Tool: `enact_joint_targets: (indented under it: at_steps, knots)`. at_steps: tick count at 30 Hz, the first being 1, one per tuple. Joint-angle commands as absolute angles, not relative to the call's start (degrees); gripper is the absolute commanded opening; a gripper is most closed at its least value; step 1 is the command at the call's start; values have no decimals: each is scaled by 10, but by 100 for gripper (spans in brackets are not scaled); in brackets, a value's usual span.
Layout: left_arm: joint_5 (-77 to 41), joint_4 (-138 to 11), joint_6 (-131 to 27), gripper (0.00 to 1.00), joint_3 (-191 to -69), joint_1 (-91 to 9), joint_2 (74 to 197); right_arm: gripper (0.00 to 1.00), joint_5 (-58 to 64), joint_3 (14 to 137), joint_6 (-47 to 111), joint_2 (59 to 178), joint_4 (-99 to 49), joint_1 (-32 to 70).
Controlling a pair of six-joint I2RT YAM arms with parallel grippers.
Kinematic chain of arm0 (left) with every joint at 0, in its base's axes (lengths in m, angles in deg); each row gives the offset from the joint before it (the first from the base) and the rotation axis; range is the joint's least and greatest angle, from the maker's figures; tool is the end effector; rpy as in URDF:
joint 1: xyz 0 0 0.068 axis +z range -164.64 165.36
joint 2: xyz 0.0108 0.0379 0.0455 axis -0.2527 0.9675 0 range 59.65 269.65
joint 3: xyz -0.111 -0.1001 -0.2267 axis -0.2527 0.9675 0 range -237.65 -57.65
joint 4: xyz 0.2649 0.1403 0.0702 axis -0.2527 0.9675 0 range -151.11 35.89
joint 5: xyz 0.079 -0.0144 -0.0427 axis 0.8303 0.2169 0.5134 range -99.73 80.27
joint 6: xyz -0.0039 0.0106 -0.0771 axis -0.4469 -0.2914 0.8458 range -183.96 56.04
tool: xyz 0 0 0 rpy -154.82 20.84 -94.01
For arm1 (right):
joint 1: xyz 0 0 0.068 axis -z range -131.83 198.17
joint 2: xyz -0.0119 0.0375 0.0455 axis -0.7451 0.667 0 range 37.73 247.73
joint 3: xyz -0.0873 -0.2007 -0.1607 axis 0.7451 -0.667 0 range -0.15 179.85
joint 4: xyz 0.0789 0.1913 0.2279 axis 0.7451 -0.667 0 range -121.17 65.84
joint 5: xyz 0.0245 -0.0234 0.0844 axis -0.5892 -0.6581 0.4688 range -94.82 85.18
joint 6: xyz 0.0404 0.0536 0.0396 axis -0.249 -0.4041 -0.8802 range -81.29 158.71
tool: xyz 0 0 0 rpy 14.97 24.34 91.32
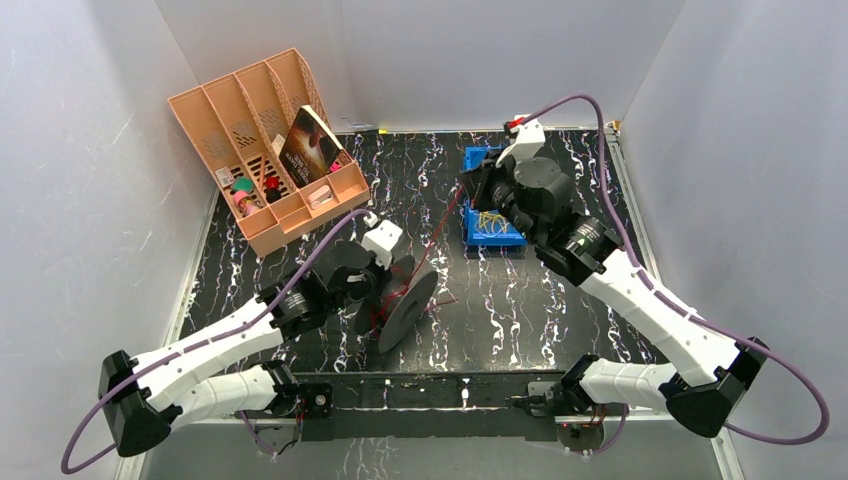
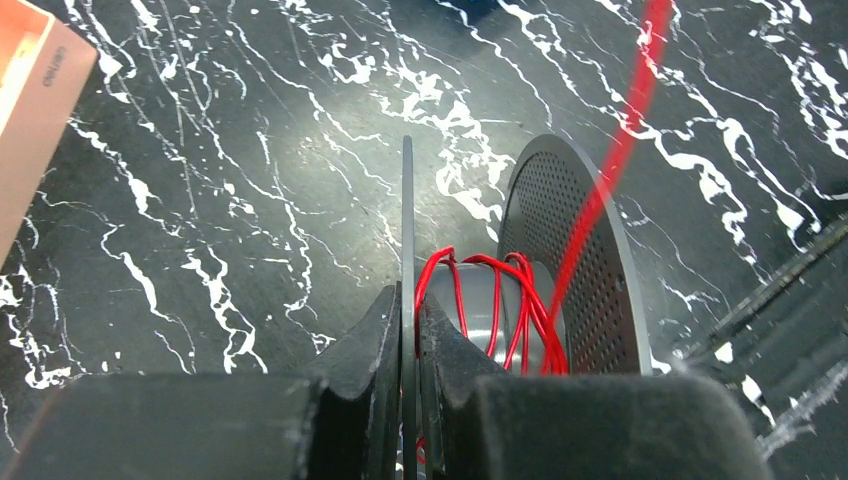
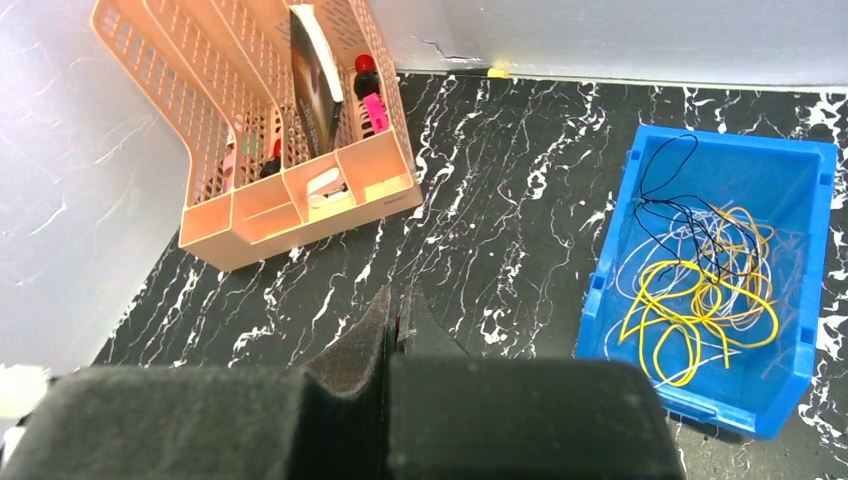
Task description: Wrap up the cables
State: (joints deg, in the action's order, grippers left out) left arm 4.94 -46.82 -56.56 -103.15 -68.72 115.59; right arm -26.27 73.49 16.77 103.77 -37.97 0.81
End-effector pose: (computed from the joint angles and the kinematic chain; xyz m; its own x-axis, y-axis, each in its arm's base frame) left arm 0.1889 -0.2319 0.2789 -0.3268 0.2389 -0.9144 0.6116 0.7911 -0.0118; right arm 0.2428 0.2278 0.4373 -0.2316 0.2618 -0.9369 -0.3791 0.8627 0.3348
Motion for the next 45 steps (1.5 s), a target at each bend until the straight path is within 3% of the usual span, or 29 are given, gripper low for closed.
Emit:
enact_joint_targets:
  at_steps: [1,23,45]
  knots:
    - [-18,-433,-578,0,-1029,-687,1113,0,-193,715,131,1027,-357,66]
    - [-114,-431,-557,0,-1103,-688,979,0,-50,438,22,968,-268,184]
    - [-24,-645,-511,0,-1091,-687,953,0,93,204,-138,960,-38,182]
